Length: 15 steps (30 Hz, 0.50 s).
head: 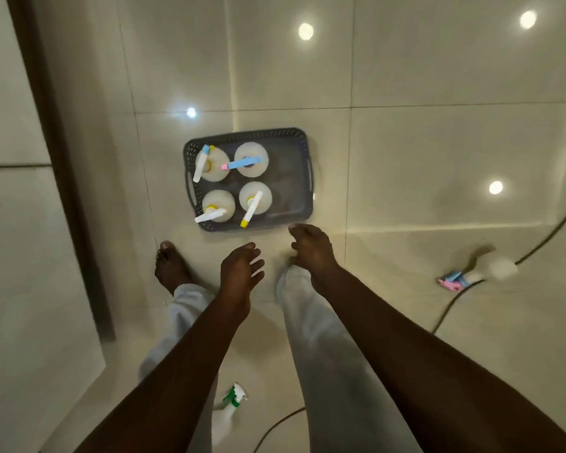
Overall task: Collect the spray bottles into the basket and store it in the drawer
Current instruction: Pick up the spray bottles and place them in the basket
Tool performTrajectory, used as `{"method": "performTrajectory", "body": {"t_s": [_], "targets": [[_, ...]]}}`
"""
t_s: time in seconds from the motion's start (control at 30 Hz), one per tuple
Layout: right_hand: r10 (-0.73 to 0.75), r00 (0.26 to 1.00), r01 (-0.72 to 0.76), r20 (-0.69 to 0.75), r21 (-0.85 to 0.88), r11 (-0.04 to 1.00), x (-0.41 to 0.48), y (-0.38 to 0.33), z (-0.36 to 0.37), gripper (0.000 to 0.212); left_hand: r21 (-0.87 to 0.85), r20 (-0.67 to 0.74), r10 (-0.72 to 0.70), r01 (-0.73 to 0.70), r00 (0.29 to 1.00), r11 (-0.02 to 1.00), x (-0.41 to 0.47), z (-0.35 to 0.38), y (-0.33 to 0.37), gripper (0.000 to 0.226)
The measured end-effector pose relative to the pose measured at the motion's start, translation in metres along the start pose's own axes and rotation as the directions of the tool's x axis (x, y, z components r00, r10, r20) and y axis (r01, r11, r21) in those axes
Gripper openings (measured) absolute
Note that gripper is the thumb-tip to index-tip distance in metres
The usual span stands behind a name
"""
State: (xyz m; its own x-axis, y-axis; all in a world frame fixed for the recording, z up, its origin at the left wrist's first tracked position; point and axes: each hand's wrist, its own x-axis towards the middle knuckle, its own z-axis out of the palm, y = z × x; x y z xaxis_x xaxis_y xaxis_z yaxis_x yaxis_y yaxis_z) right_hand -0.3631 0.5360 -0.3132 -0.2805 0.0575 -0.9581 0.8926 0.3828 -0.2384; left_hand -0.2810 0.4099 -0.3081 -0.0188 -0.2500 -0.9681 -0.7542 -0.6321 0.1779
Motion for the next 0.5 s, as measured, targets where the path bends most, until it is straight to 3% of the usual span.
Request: {"method": "performTrajectory", "body": {"t_s": [0.07, 0.27, 0.5], "targets": [[-0.050, 0.998, 0.049, -0.049, -0.023, 0.999, -0.028, 0.002, -0.014, 0.013, 0.102, 0.035, 0.067, -0.070, 0.997, 0.992, -0.028, 0.013, 0.001, 0.028], [-0.127, 0.984, 0.144, -0.122, 0.135, 0.980, -0.082, 0.018, -0.058, 0.030, 0.350, 0.200, 0.275, -0.330, 0.941, 0.876, -0.083, 0.057, 0.002, 0.021], [-0.218, 0.910, 0.316, -0.354, 0.248, 0.916, -0.131, 0.042, -0.103, 0.027, 0.478, 0.487, 0.367, -0.593, 0.793, 0.648, -0.130, 0.102, -0.001, 0.026]]}}
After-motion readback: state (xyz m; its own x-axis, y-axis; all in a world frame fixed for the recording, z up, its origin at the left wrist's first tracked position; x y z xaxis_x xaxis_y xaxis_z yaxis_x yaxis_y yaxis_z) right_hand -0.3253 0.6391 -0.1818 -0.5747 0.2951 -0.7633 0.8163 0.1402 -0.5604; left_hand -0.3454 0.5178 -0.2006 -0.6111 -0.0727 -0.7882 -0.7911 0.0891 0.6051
